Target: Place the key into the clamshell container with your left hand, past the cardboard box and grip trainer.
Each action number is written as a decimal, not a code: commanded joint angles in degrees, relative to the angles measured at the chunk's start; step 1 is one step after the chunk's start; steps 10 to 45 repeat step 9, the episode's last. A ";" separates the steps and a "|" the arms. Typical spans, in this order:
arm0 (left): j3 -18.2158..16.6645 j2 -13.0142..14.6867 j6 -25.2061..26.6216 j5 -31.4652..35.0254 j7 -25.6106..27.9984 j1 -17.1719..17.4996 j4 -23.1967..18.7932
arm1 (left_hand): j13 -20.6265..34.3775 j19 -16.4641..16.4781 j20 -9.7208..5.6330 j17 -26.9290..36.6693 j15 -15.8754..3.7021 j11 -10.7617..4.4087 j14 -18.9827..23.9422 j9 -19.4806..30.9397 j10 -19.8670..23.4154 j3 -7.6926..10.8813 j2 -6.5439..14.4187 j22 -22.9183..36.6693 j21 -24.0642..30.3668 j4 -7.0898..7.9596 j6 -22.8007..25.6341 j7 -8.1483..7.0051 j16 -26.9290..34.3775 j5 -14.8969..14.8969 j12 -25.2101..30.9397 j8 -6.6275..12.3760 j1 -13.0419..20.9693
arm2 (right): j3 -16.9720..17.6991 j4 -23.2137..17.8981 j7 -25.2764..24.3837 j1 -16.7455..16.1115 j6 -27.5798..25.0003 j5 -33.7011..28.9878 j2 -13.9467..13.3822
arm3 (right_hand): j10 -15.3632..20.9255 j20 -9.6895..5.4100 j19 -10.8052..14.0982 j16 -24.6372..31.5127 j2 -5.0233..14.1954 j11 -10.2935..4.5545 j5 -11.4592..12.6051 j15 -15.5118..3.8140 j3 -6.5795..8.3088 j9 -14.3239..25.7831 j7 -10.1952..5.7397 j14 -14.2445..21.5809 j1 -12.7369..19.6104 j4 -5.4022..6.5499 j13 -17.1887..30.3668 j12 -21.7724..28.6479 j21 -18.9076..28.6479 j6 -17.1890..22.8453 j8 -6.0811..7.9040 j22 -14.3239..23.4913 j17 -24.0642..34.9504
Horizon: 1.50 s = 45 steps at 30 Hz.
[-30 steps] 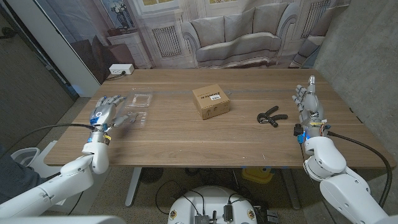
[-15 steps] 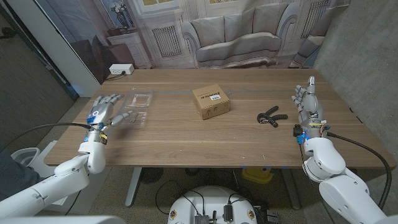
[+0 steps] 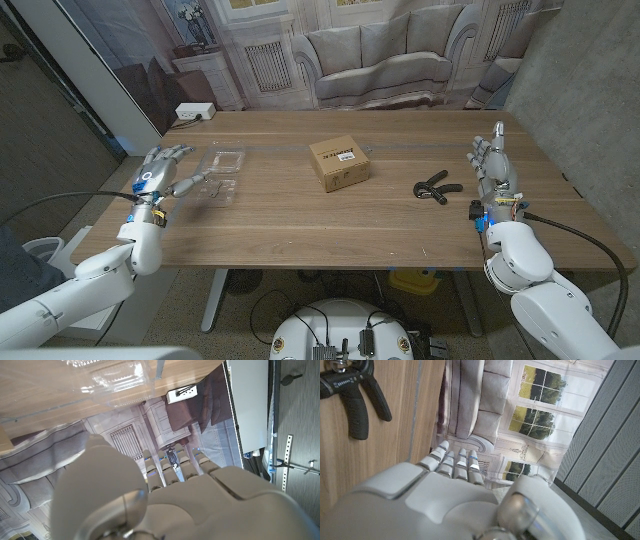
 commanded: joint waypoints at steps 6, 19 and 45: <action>-5.79 1.32 1.85 0.64 -1.65 3.44 -4.30 | 0.10 -0.93 -0.25 0.17 -5.04 0.62 -0.51 -0.12 -0.16 -0.20 0.16 0.10 -0.09 0.57 1.22 0.80 0.19 0.58 0.39 0.37 -0.70 | -0.97 -1.07 -0.42 0.37 -0.96 -0.72 0.22 | 0.09 0.33 0.13 0.24 0.37 0.14 0.20 0.30 -0.37 0.31 -0.35 0.68 0.17 -0.07 0.16 -0.01 -0.31 0.31 -0.03 0.32 0.14; -6.23 1.10 1.91 1.13 -1.75 3.84 -4.50 | 0.10 -1.00 -0.24 0.16 -5.05 0.52 -0.52 -0.14 -0.15 -0.24 0.20 0.10 -0.09 0.59 1.58 0.89 0.20 0.64 0.41 0.50 -0.80 | -1.26 -0.46 -0.17 0.57 -0.39 -0.71 0.42 | 0.04 0.34 0.13 0.23 0.38 0.10 0.20 0.32 -0.38 0.31 -0.30 0.68 0.17 -0.07 0.16 -0.03 -0.31 0.38 0.00 0.32 0.15; -6.23 1.10 1.91 1.13 -1.75 3.84 -4.50 | 0.10 -1.00 -0.24 0.16 -5.05 0.52 -0.52 -0.14 -0.15 -0.24 0.20 0.10 -0.09 0.59 1.58 0.89 0.20 0.64 0.41 0.50 -0.80 | -1.26 -0.46 -0.17 0.57 -0.39 -0.71 0.42 | 0.04 0.34 0.13 0.23 0.38 0.10 0.20 0.32 -0.38 0.31 -0.30 0.68 0.17 -0.07 0.16 -0.03 -0.31 0.38 0.00 0.32 0.15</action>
